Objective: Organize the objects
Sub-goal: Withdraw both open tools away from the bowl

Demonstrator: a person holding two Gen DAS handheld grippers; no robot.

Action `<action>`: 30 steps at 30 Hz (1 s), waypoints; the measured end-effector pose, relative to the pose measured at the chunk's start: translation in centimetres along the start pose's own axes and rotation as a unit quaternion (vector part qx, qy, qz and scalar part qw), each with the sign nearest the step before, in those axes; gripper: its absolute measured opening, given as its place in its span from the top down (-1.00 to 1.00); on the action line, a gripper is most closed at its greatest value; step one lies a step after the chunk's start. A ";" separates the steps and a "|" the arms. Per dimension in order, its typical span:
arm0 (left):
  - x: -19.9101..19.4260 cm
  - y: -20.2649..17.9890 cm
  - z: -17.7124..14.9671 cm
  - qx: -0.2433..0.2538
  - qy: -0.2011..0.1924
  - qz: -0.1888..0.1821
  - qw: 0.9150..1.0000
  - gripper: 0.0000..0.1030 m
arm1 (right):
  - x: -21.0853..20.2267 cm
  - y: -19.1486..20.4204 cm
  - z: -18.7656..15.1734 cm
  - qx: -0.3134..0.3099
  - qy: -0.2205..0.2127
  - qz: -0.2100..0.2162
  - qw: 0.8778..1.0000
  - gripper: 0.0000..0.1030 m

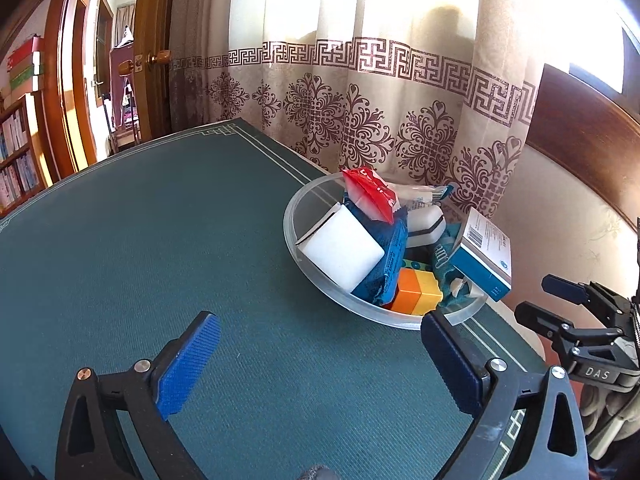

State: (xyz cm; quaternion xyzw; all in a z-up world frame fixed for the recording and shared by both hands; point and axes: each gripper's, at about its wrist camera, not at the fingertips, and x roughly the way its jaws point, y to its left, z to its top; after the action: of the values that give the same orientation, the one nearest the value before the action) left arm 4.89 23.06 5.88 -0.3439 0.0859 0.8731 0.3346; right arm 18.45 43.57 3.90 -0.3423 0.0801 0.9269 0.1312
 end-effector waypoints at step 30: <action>0.2 -1.4 0.0 0.022 0.012 0.050 0.998 -1.00 | 0.1 2.9 -0.3 -0.029 0.000 -0.013 0.999 -0.68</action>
State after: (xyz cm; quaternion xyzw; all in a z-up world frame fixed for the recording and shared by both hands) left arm 5.66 24.22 5.86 -0.3421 0.1257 0.8825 0.2973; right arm 17.68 40.78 3.75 -0.3473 0.0486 0.9269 0.1335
